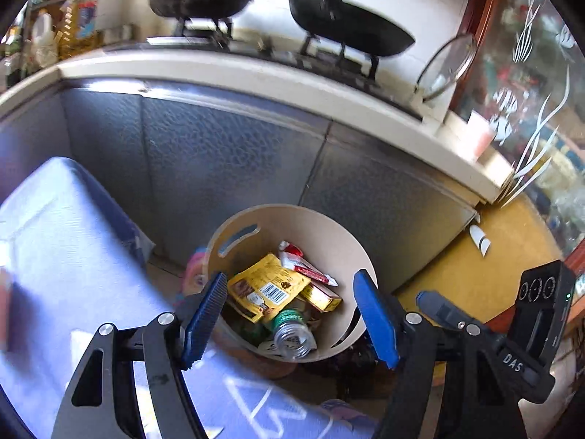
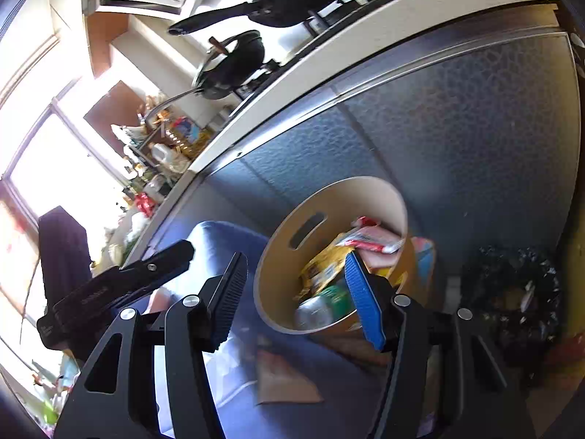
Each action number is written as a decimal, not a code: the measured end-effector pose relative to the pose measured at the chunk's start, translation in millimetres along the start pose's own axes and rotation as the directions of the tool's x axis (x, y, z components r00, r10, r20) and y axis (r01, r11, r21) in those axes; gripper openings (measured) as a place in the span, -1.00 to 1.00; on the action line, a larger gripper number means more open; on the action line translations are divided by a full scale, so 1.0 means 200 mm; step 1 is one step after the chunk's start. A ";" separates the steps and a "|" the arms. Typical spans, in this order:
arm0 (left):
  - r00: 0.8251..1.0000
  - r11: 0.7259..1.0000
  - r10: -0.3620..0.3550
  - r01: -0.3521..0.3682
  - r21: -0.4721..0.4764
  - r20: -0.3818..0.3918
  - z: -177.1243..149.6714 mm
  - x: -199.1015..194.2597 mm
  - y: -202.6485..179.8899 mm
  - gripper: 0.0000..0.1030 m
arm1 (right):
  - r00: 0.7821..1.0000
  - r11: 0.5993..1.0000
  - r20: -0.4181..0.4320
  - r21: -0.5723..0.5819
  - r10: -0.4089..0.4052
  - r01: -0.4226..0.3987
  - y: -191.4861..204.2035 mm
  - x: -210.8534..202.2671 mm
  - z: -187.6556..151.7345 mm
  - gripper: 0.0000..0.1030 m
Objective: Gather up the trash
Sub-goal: 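Move both tools back from the bin toward the table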
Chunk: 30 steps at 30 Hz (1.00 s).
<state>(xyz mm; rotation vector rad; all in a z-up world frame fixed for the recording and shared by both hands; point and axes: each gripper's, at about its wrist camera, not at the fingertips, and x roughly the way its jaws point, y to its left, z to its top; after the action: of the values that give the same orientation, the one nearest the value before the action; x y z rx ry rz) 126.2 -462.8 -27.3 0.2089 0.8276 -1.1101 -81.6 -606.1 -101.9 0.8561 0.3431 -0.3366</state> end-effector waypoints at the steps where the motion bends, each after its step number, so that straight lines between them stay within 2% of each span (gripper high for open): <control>1: 1.000 1.000 0.021 -0.022 0.005 0.023 -0.02 -0.07 0.00 0.39 | 1.000 1.000 -0.004 -0.003 0.019 -0.019 0.03 -0.01 -0.01 0.09; 8: 0.976 0.985 0.170 -0.173 0.010 0.134 -0.21 -0.51 -0.02 0.39 | 0.989 0.985 -0.034 -0.099 0.141 -0.143 0.38 -0.13 -0.14 0.09; 11: 0.959 0.973 0.231 -0.231 -0.016 0.164 -0.31 -0.69 0.02 0.39 | 0.988 0.980 -0.043 -0.132 0.147 -0.151 0.50 -0.18 -0.24 0.09; 15: 0.931 0.951 0.307 -0.305 -0.042 0.197 -0.43 -0.88 0.07 0.39 | 0.993 0.979 -0.051 -0.167 0.107 -0.114 0.63 -0.25 -0.38 0.09; 19: 0.909 0.937 0.347 -0.342 -0.065 0.231 -0.54 -1.03 0.10 0.40 | 0.997 0.981 -0.029 -0.181 0.067 -0.071 0.71 -0.35 -0.51 0.29; 21: 0.901 0.933 0.360 -0.352 -0.077 0.244 -0.59 -1.09 0.11 0.40 | 0.998 0.982 -0.021 -0.177 0.058 -0.061 0.73 -0.38 -0.57 0.33; 25: 0.894 0.930 0.368 -0.353 -0.105 0.256 -0.65 -1.18 0.15 0.40 | 0.999 0.980 -0.024 -0.195 0.040 -0.044 0.79 -0.43 -0.69 0.37; 30: 0.883 0.923 0.384 -0.357 -0.143 0.271 -0.73 -1.29 0.21 0.40 | 0.999 0.976 0.021 -0.213 0.044 -0.039 0.87 -0.49 -0.75 0.59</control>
<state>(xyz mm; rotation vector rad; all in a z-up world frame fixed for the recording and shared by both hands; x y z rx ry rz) 43.0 -182.7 37.0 0.1162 0.5374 -0.7168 -118.7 -369.4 -34.4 0.6472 0.3300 -0.2663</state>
